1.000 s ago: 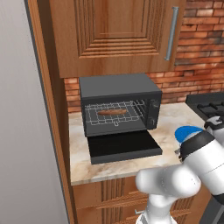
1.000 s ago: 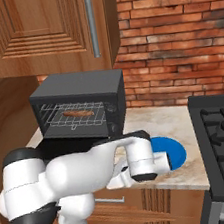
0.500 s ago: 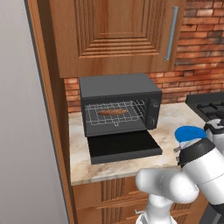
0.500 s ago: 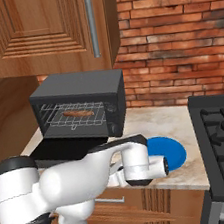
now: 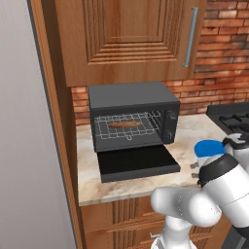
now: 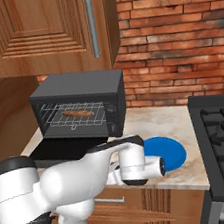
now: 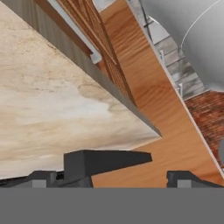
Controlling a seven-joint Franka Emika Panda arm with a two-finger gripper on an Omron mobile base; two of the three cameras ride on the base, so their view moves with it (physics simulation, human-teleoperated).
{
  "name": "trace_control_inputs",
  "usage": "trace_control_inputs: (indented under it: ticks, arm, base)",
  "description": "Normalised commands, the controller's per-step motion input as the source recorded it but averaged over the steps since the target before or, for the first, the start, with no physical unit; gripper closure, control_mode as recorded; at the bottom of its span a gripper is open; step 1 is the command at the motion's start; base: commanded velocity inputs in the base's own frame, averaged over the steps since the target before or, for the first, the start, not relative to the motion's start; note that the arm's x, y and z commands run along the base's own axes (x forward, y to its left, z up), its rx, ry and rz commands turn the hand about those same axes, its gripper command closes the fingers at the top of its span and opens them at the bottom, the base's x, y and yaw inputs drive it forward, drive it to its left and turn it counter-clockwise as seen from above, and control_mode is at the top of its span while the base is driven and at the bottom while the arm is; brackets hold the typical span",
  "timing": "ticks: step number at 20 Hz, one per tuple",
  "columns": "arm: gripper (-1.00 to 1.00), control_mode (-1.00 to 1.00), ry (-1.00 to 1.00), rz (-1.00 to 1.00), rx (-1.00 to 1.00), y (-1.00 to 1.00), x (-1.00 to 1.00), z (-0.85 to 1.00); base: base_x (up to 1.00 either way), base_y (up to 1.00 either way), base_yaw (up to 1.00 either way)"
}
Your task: Pull the toaster oven rack outwards. Pick up the baguette from the plate and place it on the toaster oven rack. Close the toaster oven door fully and set the temperature to the lowest setting.
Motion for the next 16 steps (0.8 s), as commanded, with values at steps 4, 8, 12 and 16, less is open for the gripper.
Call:
trace_control_inputs:
  ticks: [4,8,12,16]
  arm:
    - [-1.00,-1.00,-0.02,-0.03,0.00,0.00,0.00,-0.18]
    - [-1.00,-1.00,-0.03,-0.03,0.00,0.00,0.00,-0.15]
    - [-1.00,-1.00,-0.01,-0.04,0.00,0.05,0.00,-0.11]
    - [-1.00,-1.00,0.00,-0.04,0.00,0.11,0.01,-0.11]
  base:
    - [0.00,0.00,0.00]
    - [0.00,0.00,0.00]
    - [0.00,0.00,0.00]
    - [0.00,0.00,0.00]
